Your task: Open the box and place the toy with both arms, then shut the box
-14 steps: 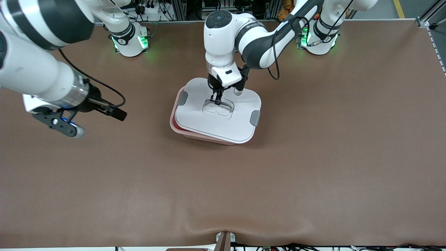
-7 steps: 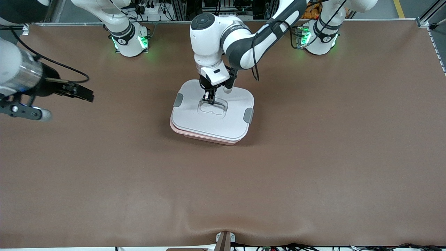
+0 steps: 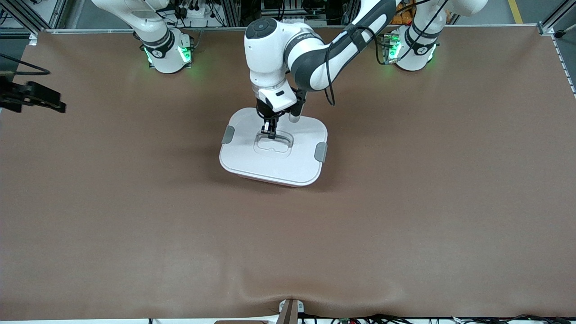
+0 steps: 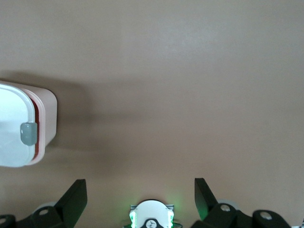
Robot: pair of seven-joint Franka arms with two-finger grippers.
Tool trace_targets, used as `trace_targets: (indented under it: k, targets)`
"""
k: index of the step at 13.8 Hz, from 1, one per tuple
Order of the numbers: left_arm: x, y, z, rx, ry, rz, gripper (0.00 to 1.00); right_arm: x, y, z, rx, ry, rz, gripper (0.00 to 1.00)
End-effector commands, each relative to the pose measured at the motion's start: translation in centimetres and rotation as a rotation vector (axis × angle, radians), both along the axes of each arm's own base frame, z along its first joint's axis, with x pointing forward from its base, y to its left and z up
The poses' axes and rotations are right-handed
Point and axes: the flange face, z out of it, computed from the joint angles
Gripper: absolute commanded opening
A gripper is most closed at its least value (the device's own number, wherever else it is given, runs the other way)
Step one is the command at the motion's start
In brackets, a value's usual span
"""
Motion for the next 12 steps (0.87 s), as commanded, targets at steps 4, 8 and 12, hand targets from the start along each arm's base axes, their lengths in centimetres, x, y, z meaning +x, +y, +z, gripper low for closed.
trace_targets:
  k: [4,8,12]
  targets:
    - [-0.4,-1.3,-0.5,0.013,-0.014,0.0,0.0,-3.5,-4.2,-0.9,0.051,-0.032,0.005,1.0]
    - [-0.3,-1.4,-0.4,0.002,-0.018,-0.002,0.0,-5.4,-4.1,-1.9,0.057,-0.093,0.008,1.0]
    - [0.0,-1.5,-0.7,-0.017,-0.026,-0.009,0.0,-5.6,-4.6,-1.9,0.05,-0.101,0.005,1.0]
